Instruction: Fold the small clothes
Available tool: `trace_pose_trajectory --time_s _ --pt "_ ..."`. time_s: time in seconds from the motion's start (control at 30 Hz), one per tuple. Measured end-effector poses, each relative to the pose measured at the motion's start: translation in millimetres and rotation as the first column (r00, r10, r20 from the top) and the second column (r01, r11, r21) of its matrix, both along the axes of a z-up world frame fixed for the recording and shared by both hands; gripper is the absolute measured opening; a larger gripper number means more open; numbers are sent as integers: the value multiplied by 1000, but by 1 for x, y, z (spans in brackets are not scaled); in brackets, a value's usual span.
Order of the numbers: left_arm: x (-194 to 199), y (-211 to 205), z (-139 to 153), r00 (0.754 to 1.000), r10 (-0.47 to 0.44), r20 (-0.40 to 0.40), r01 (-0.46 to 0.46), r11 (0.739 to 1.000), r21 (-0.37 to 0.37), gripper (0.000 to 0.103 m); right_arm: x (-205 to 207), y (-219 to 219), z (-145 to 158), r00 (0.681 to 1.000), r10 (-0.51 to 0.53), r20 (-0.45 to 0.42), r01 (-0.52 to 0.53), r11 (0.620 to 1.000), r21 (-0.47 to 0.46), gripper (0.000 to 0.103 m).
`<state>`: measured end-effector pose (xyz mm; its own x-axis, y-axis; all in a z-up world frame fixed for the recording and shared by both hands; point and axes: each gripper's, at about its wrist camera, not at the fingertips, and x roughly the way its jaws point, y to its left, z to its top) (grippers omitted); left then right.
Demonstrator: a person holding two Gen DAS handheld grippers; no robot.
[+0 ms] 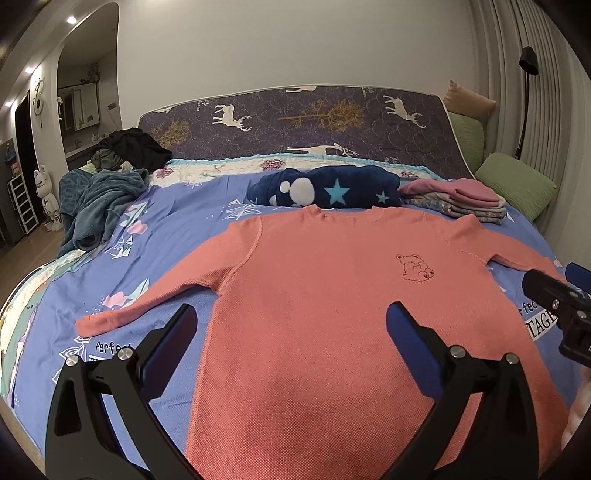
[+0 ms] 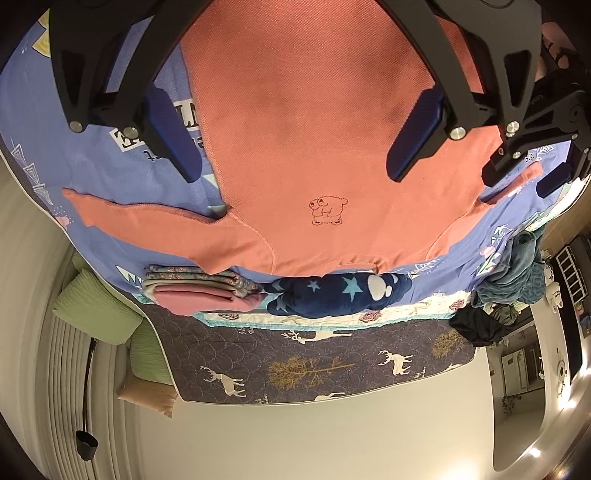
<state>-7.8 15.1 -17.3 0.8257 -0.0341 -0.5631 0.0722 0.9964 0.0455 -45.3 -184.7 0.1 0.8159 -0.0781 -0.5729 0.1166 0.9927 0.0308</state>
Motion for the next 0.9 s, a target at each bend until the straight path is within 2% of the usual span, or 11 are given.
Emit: trace_pose_trajectory --time_s 0.2,0.73,0.9 --pt "3 0 -5 1000 -12 -28 12 1000 -2 102 -1 0 -2 1000 1 -4 -1 1000 14 101" --pt "2 -2 -10 998 -52 -32 52 999 -7 102 3 -1 -3 1000 15 -13 -14 999 29 101" --pt "3 -1 -11 998 -57 -38 56 998 -17 102 3 0 -3 1000 20 -14 -20 999 25 96"
